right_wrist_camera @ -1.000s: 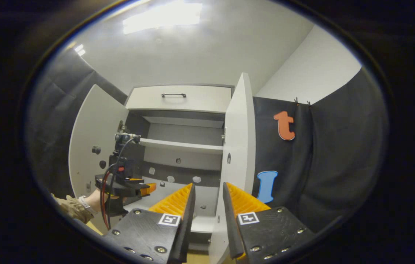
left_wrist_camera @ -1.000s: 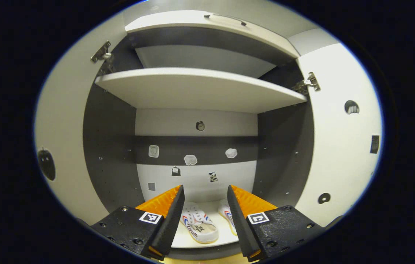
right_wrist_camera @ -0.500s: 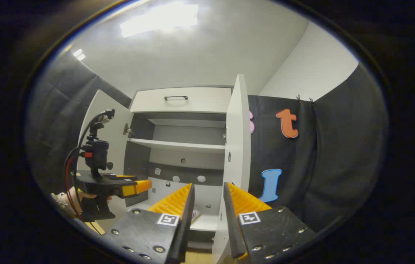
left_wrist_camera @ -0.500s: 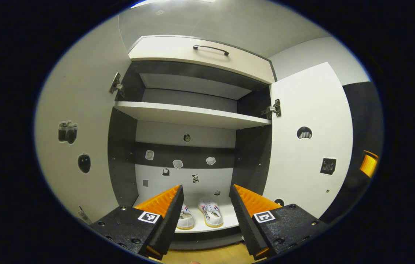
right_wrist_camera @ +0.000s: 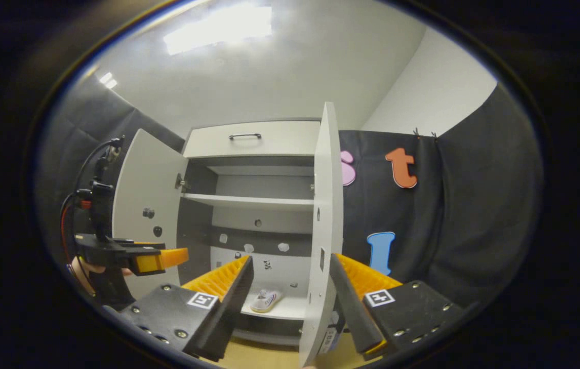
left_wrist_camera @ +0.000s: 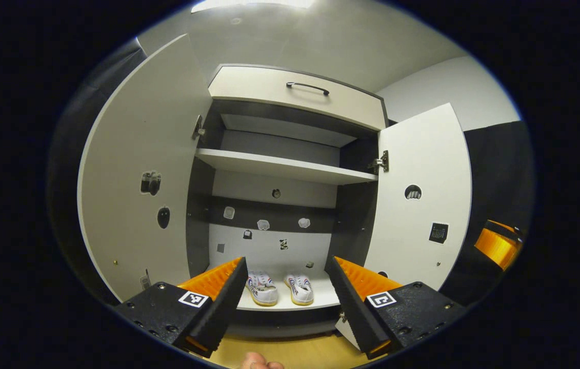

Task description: Grab one shoe with the right hand and put it into the shoe cabinet, grab the other shoe with the left hand and put it into the shoe cabinet; then close the right door with the right hand and the left door with the left hand.

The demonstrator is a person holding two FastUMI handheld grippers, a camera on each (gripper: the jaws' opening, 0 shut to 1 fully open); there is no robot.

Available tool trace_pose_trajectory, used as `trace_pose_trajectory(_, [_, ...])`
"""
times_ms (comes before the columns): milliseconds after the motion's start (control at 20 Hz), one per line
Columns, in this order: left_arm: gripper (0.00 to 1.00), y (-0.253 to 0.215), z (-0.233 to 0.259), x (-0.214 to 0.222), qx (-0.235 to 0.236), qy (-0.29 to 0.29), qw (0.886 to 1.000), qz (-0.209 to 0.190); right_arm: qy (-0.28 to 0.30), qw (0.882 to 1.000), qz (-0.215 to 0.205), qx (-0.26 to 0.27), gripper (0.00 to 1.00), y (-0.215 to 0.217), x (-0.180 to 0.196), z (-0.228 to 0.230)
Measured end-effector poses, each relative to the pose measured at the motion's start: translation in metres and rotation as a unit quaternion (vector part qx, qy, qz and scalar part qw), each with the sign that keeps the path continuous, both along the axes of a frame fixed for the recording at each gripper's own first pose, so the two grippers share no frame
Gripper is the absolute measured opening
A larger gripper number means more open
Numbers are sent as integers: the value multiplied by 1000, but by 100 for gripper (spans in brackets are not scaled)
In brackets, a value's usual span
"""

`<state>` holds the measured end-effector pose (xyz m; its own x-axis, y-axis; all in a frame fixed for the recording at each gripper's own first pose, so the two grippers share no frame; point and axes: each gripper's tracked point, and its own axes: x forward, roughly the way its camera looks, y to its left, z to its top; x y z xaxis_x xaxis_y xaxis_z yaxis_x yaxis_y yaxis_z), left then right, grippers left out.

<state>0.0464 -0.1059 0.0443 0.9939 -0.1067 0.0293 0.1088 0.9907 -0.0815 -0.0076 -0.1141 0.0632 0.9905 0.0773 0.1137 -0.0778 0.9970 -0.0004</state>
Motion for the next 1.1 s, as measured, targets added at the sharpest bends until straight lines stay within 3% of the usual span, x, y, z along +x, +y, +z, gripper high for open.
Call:
trace_pose_trajectory(200, [96, 3, 7, -19, 2, -12, 1000, 4, 1, 1000, -17, -2, 92, -16, 2, -2])
trace_pose_trajectory(600, [93, 33, 14, -47, 0, -18, 999, 41, -3, 992, -129, 7, 99, -110, 26, -6])
trace_pose_trajectory(900, [96, 60, 18, -63, 8, -23, 997, 76, 29, 989, -142, 19, 96, -127, 38, -35])
trace_pose_trajectory(950, [92, 64, 19, -66, 10, -24, 996, 81, 35, 989, -143, 17, 96, -129, 40, -40])
trace_pose_trajectory(1100, [96, 76, 22, -71, 16, -28, 994, 100, 55, 991, -119, 19, 100, -117, 47, -53])
